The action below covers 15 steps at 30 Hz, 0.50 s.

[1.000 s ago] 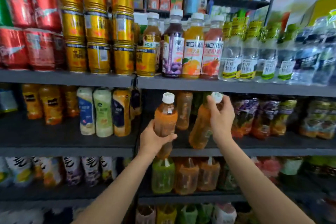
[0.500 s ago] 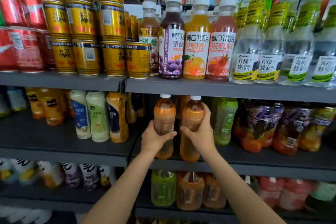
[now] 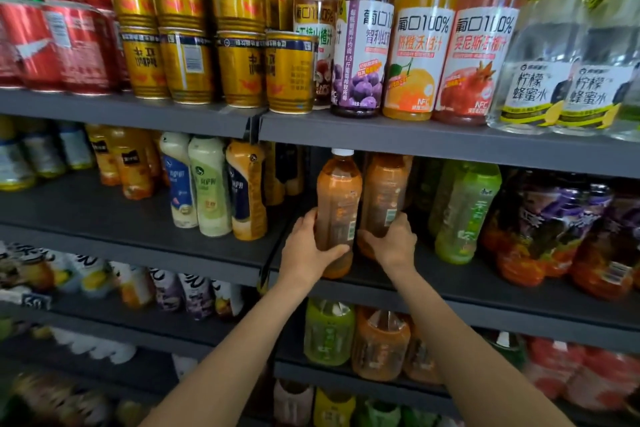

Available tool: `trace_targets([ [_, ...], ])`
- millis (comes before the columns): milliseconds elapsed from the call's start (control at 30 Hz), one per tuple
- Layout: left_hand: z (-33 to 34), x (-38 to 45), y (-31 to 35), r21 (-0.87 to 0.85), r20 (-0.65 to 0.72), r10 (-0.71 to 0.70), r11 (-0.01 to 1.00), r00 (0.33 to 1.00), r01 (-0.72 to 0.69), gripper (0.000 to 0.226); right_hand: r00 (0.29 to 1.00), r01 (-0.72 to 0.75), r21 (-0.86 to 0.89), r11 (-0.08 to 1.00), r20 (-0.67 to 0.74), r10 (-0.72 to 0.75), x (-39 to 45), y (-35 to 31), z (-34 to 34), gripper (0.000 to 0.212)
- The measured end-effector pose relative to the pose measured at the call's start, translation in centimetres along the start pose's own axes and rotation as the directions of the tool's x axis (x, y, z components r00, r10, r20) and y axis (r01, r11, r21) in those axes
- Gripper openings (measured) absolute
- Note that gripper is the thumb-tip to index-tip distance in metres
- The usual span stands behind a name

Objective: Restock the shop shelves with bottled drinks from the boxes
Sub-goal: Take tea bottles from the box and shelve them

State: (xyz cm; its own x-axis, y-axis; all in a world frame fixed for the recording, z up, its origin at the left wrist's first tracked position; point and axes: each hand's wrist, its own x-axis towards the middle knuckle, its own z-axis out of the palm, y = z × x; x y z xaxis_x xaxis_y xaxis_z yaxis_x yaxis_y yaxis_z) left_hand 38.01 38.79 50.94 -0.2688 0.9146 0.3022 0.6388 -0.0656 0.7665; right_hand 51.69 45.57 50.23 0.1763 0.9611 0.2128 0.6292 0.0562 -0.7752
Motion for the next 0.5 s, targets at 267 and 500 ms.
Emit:
trace_targets([
  [267,-0.2,0.2,0.3,-0.009,-0.002,-0.015,1.0,1.0,0.015,0.081,0.999,0.026,-0.054,0.998,0.038,-0.024,-0.1,-1.5,1.8,0.065],
  [500,-0.2,0.6,0.4,-0.023,-0.001,-0.014,1.0,1.0,0.014,0.078,0.983,0.073,0.033,0.997,0.168,-0.077,0.4,1.9,-0.1,0.057],
])
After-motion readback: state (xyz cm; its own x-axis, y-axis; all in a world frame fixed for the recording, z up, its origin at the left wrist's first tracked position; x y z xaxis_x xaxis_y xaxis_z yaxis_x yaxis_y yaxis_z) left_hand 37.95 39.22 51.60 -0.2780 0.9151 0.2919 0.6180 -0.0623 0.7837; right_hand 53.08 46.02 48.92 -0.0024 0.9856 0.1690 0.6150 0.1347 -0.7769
